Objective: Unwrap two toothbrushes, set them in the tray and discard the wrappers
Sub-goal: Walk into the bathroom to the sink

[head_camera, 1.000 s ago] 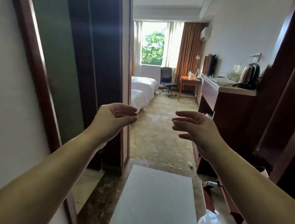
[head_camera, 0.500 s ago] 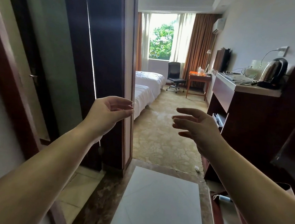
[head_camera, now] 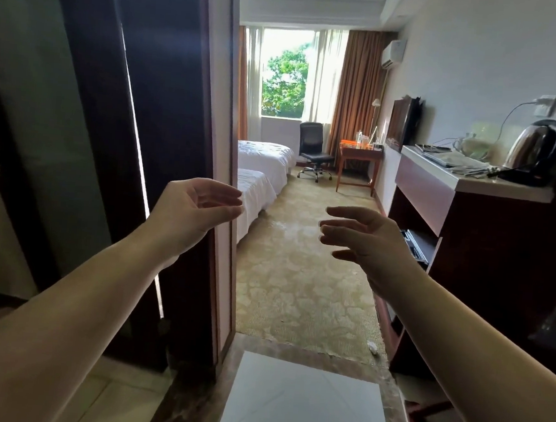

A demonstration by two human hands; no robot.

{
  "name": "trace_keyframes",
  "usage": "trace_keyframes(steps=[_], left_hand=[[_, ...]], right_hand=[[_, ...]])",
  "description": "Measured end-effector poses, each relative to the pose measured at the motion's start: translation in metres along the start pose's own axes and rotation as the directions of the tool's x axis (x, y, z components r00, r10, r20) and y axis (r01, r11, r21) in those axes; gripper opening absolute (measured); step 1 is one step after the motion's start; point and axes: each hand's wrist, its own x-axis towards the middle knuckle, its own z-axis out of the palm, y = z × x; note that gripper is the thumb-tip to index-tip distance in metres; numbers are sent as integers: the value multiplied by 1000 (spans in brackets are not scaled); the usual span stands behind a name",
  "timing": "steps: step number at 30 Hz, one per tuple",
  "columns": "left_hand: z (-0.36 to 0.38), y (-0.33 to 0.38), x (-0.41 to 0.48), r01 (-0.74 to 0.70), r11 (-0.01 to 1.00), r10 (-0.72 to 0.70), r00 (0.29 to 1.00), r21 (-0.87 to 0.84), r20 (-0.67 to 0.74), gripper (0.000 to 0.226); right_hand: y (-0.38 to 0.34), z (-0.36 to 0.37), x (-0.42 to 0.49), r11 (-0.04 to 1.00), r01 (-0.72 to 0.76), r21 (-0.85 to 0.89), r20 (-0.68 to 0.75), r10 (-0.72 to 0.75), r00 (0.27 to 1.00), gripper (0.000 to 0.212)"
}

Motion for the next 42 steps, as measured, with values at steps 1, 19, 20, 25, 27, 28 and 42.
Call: trace_keyframes(steps=[1,19,20,25,27,28,42], left_hand=[[-3,-5,12,-6,1000,6,1000,-3,-6,19],[-169,-114,74,102,994,-75,885,35,-459,17],[-179,-119,72,120,992,-86,865,37,-494,18],[-234,-149,69,272,956,-126,718,110,-685,20],[-253,-159,76,311,943,-115,639,119,-761,18],[-263,-165,81,314,942,-103,600,115,-793,18],[-376,-229,129,431,886,33,308,170,-951,20]], right_hand=[[1,5,14,1000,4,-3,4,-4,1000,27],[47,244,203,984,13,177,471,-96,877,22],[52,264,211,981,4,194,509,-104,855,22],[74,362,253,960,-61,274,675,-147,723,24],[79,399,275,955,-89,285,734,-157,661,25],[78,418,287,954,-92,286,762,-168,625,25],[92,607,405,930,-155,333,895,-260,361,26]])
